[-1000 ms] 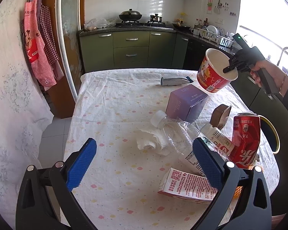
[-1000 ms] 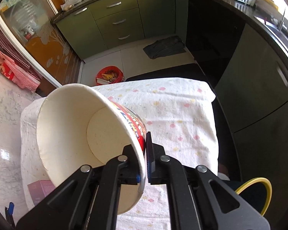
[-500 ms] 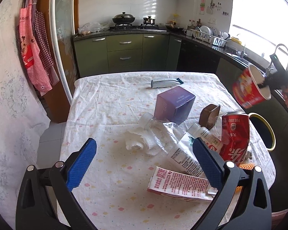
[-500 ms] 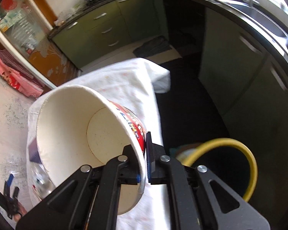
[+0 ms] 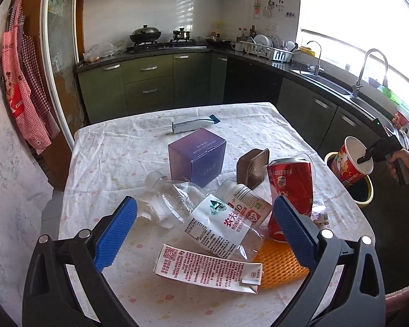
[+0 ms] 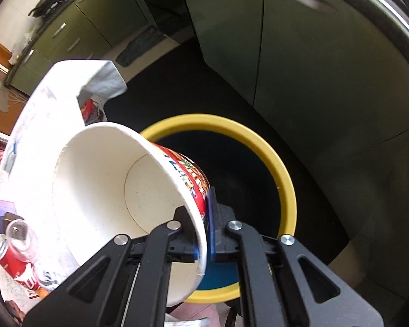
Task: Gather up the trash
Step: 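Carry the noodle cup over the yellow bin and open the right tool, then grasp the purple box with the left tool and lift it, then carry the purple box over the yellow bin and open the left tool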
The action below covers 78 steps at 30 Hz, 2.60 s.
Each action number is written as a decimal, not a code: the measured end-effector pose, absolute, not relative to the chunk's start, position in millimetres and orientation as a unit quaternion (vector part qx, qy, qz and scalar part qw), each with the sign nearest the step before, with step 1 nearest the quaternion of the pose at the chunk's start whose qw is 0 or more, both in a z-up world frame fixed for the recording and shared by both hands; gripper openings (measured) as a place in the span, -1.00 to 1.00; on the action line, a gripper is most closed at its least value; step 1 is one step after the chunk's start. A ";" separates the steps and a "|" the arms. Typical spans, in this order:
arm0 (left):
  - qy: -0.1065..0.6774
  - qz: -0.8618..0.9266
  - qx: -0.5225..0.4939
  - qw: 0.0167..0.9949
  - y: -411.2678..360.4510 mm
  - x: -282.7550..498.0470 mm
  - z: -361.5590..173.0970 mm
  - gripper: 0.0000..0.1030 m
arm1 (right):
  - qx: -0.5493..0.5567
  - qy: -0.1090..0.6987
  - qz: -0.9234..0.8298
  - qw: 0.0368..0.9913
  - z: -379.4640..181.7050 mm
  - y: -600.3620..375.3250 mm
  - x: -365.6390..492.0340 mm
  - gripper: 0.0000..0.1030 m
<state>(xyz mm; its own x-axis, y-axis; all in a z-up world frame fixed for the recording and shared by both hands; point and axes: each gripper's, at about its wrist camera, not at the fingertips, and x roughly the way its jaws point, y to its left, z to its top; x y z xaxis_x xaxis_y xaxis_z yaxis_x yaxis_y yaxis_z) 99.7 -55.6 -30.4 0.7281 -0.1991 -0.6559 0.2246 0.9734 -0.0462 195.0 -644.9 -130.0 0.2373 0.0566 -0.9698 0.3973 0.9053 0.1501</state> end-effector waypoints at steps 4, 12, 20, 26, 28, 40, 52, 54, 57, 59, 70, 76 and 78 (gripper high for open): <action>0.352 -0.115 0.029 0.928 -64.0 100.3 -30.5 0.92 | 0.178 0.620 -0.109 0.756 -150.2 -647.7 205.0 -0.89; 0.361 -0.126 0.036 0.923 -74.9 106.6 -34.5 0.92 | 0.169 0.623 -0.122 0.753 -157.5 -646.2 216.9 -0.54; 0.373 -0.142 0.042 0.916 -71.3 117.3 -40.7 0.92 | 0.170 0.595 -0.079 0.781 -136.1 -626.1 203.7 -0.54; 0.386 -0.176 0.059 0.904 -59.9 157.1 -35.2 0.92 | 0.154 0.584 -0.027 0.797 -120.8 -591.5 198.2 -0.53; 0.389 -0.182 0.080 0.899 -59.5 174.6 -34.8 0.92 | 0.153 0.580 -0.011 0.800 -119.0 -585.2 199.3 -0.47; 0.448 -0.215 0.135 0.857 -57.4 262.1 -75.2 0.88 | 0.133 0.586 0.023 0.799 -121.0 -543.8 197.2 -0.35; 0.453 -0.245 0.153 0.844 -67.0 267.8 -92.9 0.15 | 0.134 0.592 0.038 0.794 -131.0 -528.8 193.1 -0.35; 0.444 -0.246 0.150 0.848 -66.2 263.8 -87.6 0.13 | 0.133 0.590 0.041 0.796 -129.4 -527.0 192.1 -0.35; 0.422 -0.244 0.156 0.859 -67.2 255.6 -73.9 0.10 | 0.135 0.582 0.048 0.800 -125.1 -525.0 190.1 -0.35; 0.412 -0.248 0.153 0.864 -67.6 250.2 -62.8 0.09 | 0.135 0.577 0.053 0.803 -122.2 -523.0 186.9 -0.35; 0.355 -0.259 0.162 0.884 -84.6 202.8 5.5 0.04 | 0.135 0.566 0.068 0.811 -117.0 -518.6 171.7 -0.35; 0.340 -0.287 0.154 0.882 -108.9 180.2 42.8 0.04 | 0.138 0.557 0.067 0.817 -111.6 -526.8 161.1 -0.35; 0.338 -0.304 0.161 0.876 -128.0 172.6 49.6 0.04 | 0.139 0.550 0.061 0.821 -106.5 -533.3 153.8 -0.35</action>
<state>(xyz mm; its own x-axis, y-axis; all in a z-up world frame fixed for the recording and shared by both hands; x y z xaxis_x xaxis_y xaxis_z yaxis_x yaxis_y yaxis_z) 172.6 -128.0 49.6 0.5862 -0.4244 -0.6901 0.6419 0.7630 0.0759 153.8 -533.3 -106.5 0.3873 0.2539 -0.8863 0.0527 0.9537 0.2962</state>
